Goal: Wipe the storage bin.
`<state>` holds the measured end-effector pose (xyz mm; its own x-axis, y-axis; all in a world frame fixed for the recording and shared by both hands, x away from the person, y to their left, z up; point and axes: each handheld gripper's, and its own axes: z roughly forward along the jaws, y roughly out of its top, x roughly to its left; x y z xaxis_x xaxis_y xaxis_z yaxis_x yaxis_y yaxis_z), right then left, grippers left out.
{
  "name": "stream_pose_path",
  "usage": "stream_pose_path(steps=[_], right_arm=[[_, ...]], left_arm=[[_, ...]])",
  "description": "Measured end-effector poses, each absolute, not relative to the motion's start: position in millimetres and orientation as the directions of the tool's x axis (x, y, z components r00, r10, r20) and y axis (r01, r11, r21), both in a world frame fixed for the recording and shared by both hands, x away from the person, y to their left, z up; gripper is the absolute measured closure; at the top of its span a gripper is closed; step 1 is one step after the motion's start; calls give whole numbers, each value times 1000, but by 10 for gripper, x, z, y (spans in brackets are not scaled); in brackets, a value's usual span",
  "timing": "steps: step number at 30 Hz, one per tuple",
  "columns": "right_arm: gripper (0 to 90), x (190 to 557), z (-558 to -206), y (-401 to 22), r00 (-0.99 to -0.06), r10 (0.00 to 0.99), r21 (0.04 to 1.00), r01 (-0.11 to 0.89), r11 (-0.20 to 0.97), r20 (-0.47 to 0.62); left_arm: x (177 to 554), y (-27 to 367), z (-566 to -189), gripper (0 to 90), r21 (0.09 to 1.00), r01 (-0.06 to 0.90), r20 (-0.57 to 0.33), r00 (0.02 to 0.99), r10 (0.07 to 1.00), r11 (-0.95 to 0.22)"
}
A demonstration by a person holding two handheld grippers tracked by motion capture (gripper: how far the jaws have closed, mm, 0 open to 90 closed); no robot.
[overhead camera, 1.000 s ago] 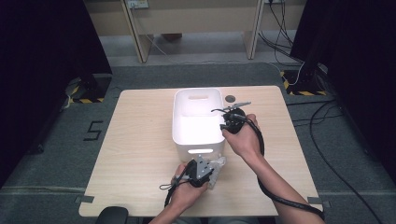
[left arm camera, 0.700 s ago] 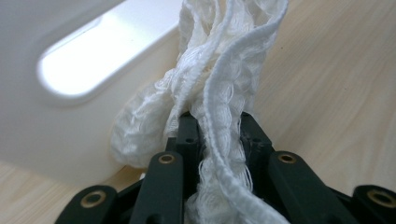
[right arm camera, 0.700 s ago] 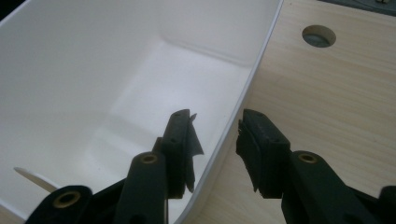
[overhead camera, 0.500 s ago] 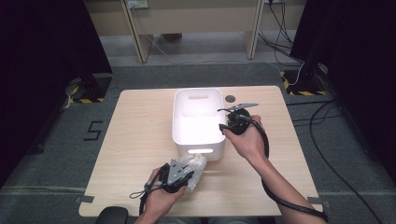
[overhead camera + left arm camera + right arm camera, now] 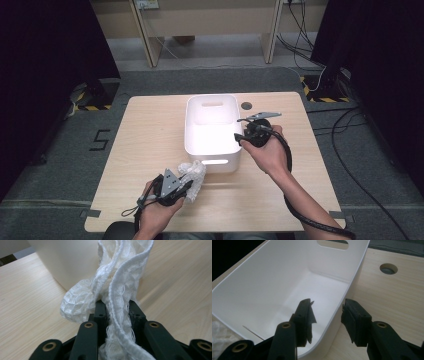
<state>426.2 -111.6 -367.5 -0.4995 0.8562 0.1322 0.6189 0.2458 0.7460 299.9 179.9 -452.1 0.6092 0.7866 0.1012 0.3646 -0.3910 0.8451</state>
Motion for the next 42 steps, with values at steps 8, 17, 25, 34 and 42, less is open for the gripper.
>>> stream_pose_path(steps=[8, 17, 25, 34, 42], right_arm=[[576, 4209, -3672, -1232, -492, 861, 751, 617, 237, 132], [570, 4181, -3721, -1370, -472, 872, 746, 625, 230, 127], [569, 4128, -3722, -1553, -445, 887, 749, 627, 212, 121], [569, 3985, -3825, -1822, -395, 910, 746, 643, 175, 128], [566, 3848, -3922, -2009, -369, 922, 736, 655, 170, 116]], left_arm=[[3015, 2076, -4449, 733, 858, 379, 96, 542, 835, -345], [3049, 2307, -4431, 732, 866, 392, 89, 489, 868, -310], [3073, 2516, -4470, 733, 874, 410, 69, 427, 902, -261], [3082, 2751, -4570, 733, 867, 443, 61, 357, 932, -227], [3142, 2950, -4682, 732, 861, 467, 57, 305, 951, -201]])
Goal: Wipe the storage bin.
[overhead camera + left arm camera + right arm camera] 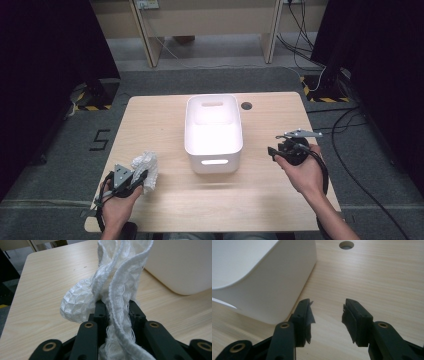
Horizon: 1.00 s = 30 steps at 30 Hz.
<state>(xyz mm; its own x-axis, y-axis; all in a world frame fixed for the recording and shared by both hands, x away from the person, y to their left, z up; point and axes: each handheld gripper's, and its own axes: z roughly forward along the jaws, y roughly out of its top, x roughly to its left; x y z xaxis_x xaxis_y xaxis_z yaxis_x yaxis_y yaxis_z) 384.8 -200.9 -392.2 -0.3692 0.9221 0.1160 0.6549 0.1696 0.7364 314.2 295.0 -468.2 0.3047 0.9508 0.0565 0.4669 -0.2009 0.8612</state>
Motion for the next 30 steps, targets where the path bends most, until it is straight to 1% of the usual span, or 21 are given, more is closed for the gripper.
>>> stream_pose_path(steps=[6, 11, 20, 26, 30], right_arm=[[563, 3753, -4025, -2139, -341, 932, 723, 673, 154, 119], [563, 3664, -4157, -2223, -329, 936, 716, 682, 146, 122], [562, 3560, -4311, -2344, -288, 948, 726, 680, 105, 133], [558, 3545, -4355, -2410, -263, 955, 736, 673, 77, 141], [555, 3555, -4395, -2402, -266, 953, 727, 682, 77, 148]], left_arm=[[3226, 3063, -4773, 727, 849, 491, 56, 279, 959, -193], [3324, 3086, -4878, 713, 843, 506, 48, 270, 962, -185], [3411, 3088, -5058, 665, 838, 520, 31, 257, 966, -165], [3436, 3098, -5145, 550, 840, 522, 8, 263, 965, -150], [3423, 3086, -5148, 445, 847, 506, 30, 265, 964, -165]])
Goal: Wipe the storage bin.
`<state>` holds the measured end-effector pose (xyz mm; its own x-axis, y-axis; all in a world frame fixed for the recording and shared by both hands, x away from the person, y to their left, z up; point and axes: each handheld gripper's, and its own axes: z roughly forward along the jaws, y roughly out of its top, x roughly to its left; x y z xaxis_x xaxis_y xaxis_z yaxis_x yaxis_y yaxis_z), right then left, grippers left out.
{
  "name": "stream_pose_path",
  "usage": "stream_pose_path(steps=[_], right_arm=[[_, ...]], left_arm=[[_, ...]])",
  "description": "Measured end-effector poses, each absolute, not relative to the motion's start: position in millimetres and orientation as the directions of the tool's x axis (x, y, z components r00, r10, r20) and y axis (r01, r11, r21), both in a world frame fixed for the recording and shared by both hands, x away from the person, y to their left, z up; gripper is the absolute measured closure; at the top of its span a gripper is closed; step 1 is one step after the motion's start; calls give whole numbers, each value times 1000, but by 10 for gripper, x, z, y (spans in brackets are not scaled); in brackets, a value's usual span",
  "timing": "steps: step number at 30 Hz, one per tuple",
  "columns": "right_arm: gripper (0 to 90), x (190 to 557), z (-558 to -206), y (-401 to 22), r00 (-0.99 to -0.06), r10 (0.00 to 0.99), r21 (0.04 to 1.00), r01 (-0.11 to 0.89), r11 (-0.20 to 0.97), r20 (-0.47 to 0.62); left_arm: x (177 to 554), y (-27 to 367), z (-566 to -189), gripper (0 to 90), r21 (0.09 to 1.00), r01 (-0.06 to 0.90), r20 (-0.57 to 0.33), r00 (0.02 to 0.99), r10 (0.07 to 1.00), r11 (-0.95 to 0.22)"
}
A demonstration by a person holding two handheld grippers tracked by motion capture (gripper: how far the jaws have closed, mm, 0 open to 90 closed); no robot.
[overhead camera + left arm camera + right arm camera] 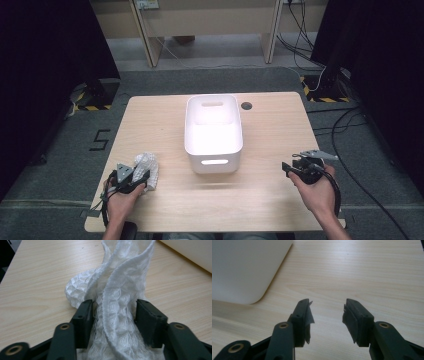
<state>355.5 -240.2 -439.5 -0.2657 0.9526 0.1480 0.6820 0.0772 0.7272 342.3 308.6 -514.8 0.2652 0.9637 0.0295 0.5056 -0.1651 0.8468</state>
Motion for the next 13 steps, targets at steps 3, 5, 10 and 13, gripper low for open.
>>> stream_pose_path(steps=[3, 5, 10, 13], right_arm=[[554, 3569, -4422, -2397, -269, 951, 722, 687, 77, 155], [554, 3569, -4432, -2392, -273, 949, 724, 685, 76, 158], [554, 3568, -4442, -2388, -272, 948, 730, 680, 69, 164], [554, 3572, -4448, -2385, -273, 948, 731, 679, 70, 163]], left_arm=[[3382, 3066, -5134, 369, 853, 490, 46, 273, 961, -180], [3342, 3052, -5109, 324, 859, 474, 62, 281, 958, -195], [3238, 3053, -4972, 260, 890, 411, 69, 302, 951, -196], [3176, 3094, -4885, 230, 907, 390, 42, 296, 954, -161]])
